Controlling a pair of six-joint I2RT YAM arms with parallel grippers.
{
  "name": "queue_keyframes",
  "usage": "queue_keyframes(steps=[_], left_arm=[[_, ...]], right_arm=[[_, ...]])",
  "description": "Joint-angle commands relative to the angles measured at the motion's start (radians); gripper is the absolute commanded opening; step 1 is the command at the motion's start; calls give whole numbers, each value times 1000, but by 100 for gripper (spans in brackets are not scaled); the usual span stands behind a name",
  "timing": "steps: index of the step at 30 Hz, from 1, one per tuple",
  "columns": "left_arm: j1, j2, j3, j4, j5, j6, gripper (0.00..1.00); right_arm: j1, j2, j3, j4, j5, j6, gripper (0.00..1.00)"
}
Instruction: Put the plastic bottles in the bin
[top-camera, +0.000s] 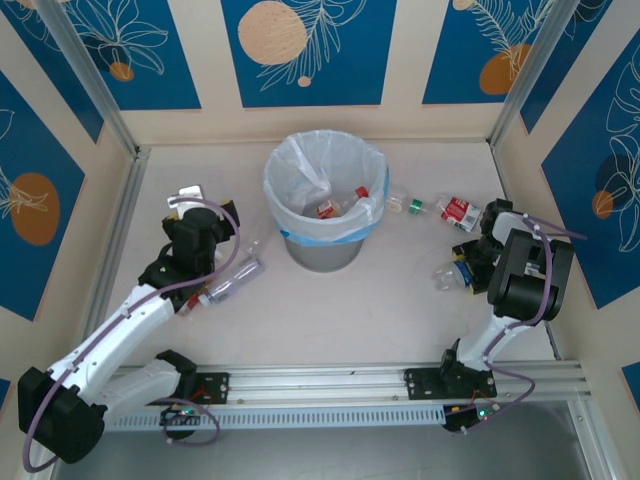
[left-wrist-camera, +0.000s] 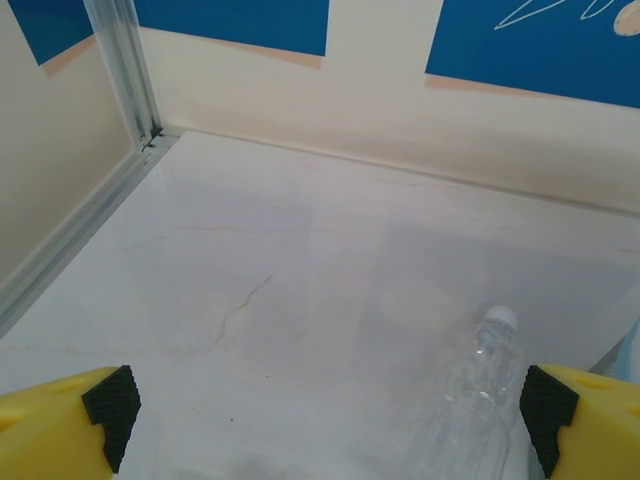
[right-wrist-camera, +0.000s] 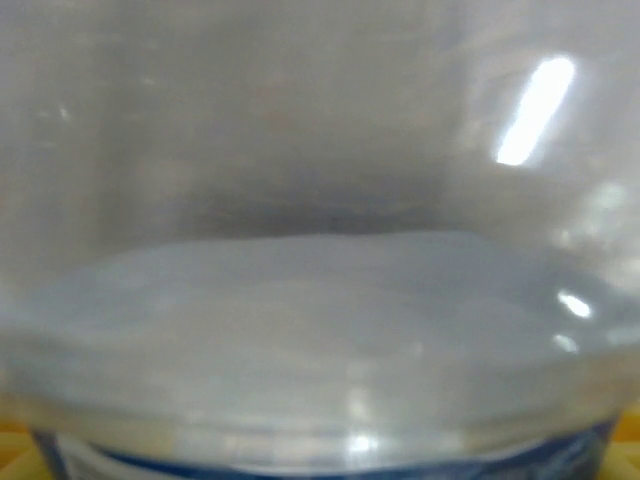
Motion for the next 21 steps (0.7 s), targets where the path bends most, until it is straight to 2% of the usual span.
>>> queue_keyframes(steps=[1,13,15,21], left_arm=[[17,-20,-3,-14,-1,-19,99],[32,-40,-19,-21,12,-31,99],[34,-40,-20,-22,15,-32,99],[39,-39,-20,-21,30,-44,99]], right_arm=[[0,14,-10,53,-14,10,74],[7,-62,-48,65,12,17,43],[10,-88,-53,68,23,17,34],[29,-167,-66,66,62,2,24]])
